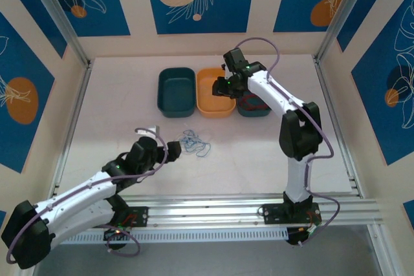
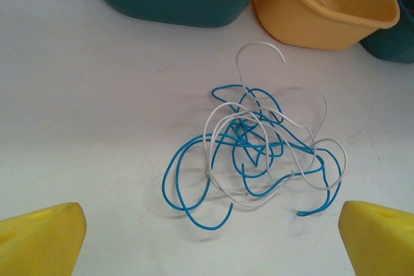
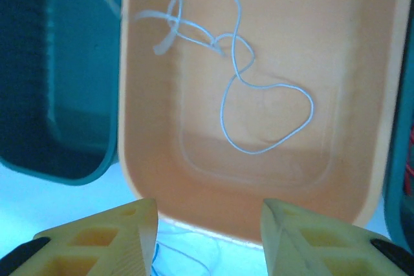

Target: Untangle the cables

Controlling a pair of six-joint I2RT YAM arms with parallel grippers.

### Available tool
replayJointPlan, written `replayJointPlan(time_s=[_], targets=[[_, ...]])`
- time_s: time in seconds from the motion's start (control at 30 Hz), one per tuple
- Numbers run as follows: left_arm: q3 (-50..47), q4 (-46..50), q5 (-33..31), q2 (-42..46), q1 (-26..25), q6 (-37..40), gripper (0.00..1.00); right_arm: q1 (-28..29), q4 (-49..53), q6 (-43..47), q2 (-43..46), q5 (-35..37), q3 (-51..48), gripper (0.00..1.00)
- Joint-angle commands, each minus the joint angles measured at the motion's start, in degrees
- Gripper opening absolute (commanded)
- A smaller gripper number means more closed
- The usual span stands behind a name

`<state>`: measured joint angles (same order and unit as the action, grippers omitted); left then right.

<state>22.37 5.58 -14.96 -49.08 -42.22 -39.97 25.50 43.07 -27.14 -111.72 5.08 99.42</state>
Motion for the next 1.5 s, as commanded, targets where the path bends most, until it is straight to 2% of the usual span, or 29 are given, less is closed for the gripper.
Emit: replayJointPlan(time_s=[0.0, 0.37, 0.7, 0.97, 1.23, 1.47], targets=[[2.45, -0.39, 1.50, -1.00, 0.46, 1.03, 1.00, 1.07, -1.20, -0.51, 5.20, 2.25, -3.68, 0.47], [5.72, -1.89, 1.64, -5.43, 0.80, -0.20, 1.00, 6.17, -4.32, -4.16, 18.01, 5.80, -15.18, 0.49], [9.48, -1.98, 3.56, -12.56, 3.49, -0.20, 1.00, 13.46, -8.26, -13.25, 24.66, 4.59, -29.14, 0.43], [9.81, -6.88, 10.06, -18.86, 9.77, -4.44, 1.00, 19.89, -9.28, -17.73, 20.66, 4.64, -31.65, 0.43], [10.03, -9.72, 11.45, -22.09, 10.29, -4.98, 1.00, 22.84, -11.53, -19.16, 13.00, 4.50, -29.87, 0.41], [8.30, -12.51, 12.74, -23.25, 10.56, -6.64, 0.99, 22.62, -11.34, -19.86, 8.00, 4.80, -27.38, 0.33]])
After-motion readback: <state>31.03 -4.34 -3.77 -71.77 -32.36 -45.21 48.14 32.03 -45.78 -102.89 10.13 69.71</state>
